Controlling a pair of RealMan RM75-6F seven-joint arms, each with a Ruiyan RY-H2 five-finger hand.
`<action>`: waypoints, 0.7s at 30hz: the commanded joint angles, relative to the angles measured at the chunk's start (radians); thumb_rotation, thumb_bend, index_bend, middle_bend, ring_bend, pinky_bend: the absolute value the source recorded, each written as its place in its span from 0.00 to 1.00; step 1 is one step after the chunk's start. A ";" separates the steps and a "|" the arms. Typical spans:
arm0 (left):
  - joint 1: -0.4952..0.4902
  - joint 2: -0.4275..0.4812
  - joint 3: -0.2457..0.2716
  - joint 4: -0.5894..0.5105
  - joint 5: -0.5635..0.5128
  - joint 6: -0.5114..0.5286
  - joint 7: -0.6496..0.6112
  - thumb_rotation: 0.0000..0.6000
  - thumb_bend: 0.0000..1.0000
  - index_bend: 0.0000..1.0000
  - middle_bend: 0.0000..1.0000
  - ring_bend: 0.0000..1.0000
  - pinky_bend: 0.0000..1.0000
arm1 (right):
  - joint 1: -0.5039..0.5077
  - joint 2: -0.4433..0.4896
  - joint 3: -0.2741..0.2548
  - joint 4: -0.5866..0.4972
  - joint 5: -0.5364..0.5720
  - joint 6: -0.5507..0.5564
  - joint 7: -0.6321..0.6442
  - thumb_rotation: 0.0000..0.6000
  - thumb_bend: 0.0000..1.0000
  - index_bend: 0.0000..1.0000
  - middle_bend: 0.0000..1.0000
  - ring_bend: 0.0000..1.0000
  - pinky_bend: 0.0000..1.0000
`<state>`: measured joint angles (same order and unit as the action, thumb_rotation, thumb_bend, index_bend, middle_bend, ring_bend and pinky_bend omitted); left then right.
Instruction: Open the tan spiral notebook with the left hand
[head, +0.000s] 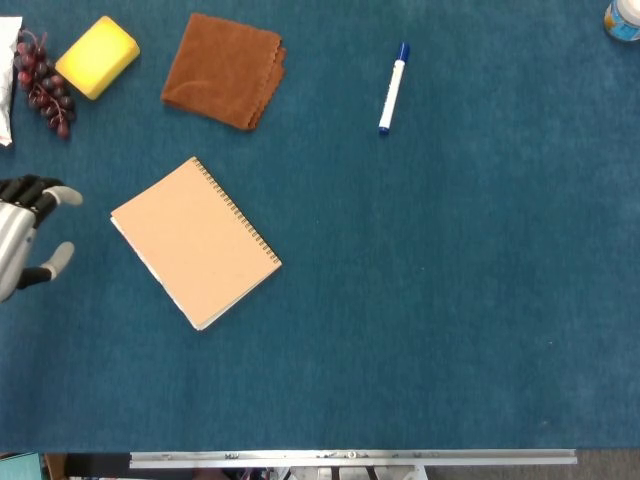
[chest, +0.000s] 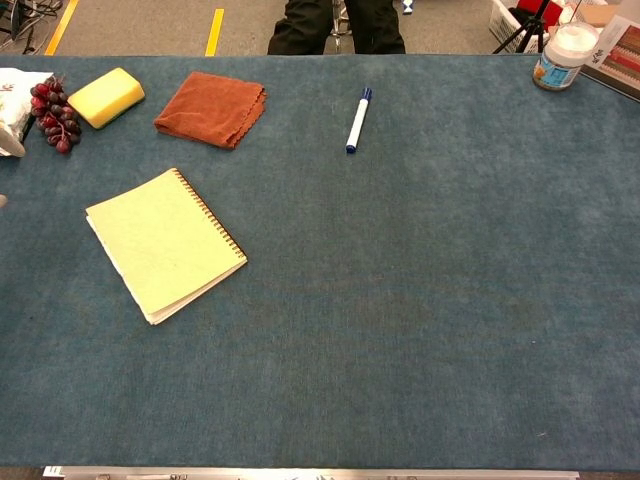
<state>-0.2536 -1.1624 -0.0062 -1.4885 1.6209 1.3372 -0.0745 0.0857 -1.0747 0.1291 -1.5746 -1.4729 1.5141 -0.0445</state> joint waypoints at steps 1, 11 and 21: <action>-0.030 -0.010 0.023 0.047 0.033 -0.041 -0.007 1.00 0.27 0.21 0.21 0.13 0.24 | 0.005 0.008 0.004 -0.009 0.003 -0.004 -0.001 1.00 0.23 0.61 0.50 0.44 0.46; -0.099 -0.131 0.073 0.283 0.147 -0.064 -0.065 1.00 0.27 0.06 0.05 0.01 0.16 | -0.001 0.007 -0.007 -0.018 0.005 -0.005 0.002 1.00 0.23 0.61 0.49 0.44 0.46; -0.141 -0.242 0.141 0.482 0.218 -0.078 -0.125 1.00 0.27 0.06 0.03 0.01 0.15 | -0.008 0.003 -0.016 -0.021 0.014 -0.008 0.000 1.00 0.23 0.61 0.49 0.44 0.46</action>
<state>-0.3849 -1.3819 0.1184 -1.0353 1.8230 1.2596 -0.1857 0.0778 -1.0718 0.1136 -1.5954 -1.4584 1.5060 -0.0447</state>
